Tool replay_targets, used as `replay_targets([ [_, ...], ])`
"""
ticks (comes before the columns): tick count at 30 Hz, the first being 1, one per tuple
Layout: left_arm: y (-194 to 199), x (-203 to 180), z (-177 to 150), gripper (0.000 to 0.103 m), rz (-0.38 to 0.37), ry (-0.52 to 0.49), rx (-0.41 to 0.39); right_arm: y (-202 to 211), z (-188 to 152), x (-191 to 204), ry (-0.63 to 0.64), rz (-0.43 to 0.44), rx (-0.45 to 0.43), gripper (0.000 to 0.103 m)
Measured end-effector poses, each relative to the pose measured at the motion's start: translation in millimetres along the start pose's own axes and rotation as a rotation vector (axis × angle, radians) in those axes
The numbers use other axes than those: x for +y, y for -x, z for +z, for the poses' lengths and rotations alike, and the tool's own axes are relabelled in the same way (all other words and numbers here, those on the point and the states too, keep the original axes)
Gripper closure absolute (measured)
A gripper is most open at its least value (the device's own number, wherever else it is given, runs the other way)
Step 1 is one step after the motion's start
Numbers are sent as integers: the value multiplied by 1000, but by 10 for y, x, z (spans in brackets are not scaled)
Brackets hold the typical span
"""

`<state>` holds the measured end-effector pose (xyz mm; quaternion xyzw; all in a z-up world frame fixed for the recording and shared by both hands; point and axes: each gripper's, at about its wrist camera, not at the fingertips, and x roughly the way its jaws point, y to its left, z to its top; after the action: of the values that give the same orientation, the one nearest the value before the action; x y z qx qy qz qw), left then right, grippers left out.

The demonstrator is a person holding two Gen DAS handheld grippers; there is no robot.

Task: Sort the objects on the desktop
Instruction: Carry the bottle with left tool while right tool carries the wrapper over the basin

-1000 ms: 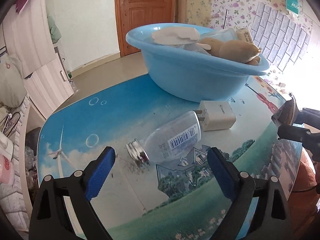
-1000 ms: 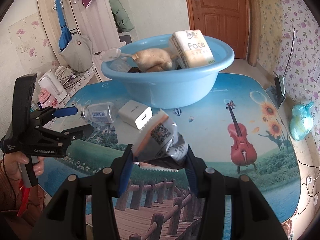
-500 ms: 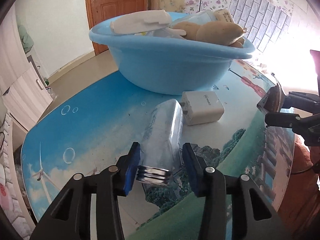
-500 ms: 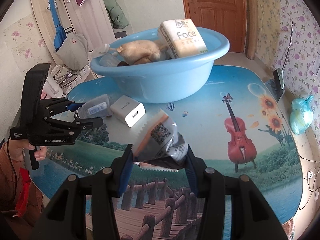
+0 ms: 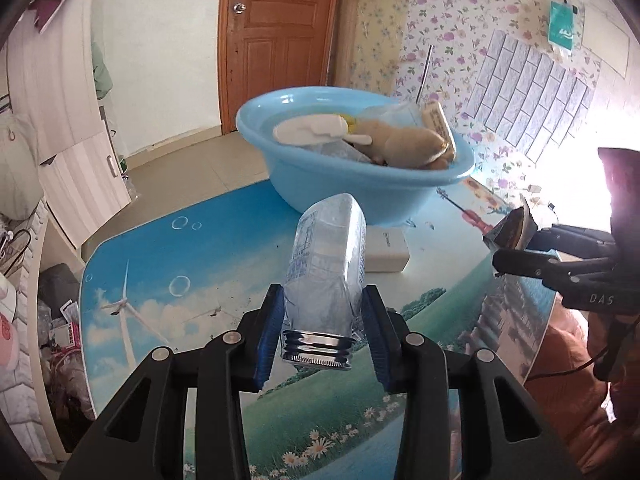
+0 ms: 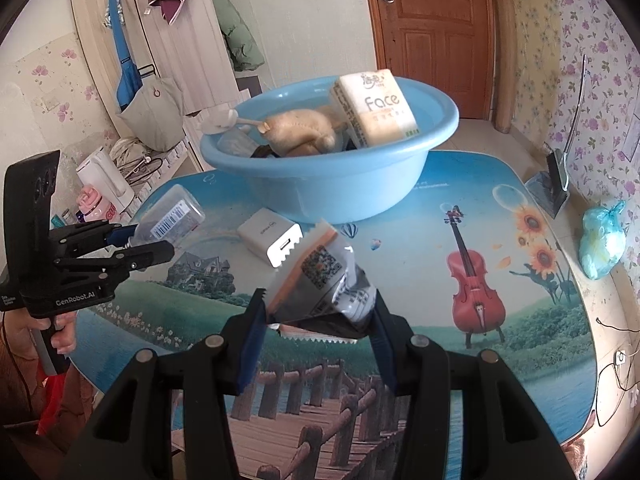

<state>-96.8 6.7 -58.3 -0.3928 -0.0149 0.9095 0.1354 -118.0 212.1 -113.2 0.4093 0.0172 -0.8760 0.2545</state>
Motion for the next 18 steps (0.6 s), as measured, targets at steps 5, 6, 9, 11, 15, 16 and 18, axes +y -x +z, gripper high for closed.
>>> replay_targets([
  [5,325,-3,145,65,3,38,-79,117,107,106,13,29,-47,56],
  [6,374,-10,182,65,8,40,-93,145,140,138,21,38,-58,56],
  [9,505,-26,336,65,15,38,-133,213,254,208,37,58,-89,56],
  [11,554,-31,441,65,23,34,-151,248,347,237,50,57,-110,56],
  [15,566,-30,599,64,21,44,-173,315,548,232,56,60,-139,56],
  [16,540,-33,640,64,22,44,-176,329,597,219,52,62,-146,56],
  [18,467,-49,708,64,17,34,-171,346,676,203,53,45,-160,56],
])
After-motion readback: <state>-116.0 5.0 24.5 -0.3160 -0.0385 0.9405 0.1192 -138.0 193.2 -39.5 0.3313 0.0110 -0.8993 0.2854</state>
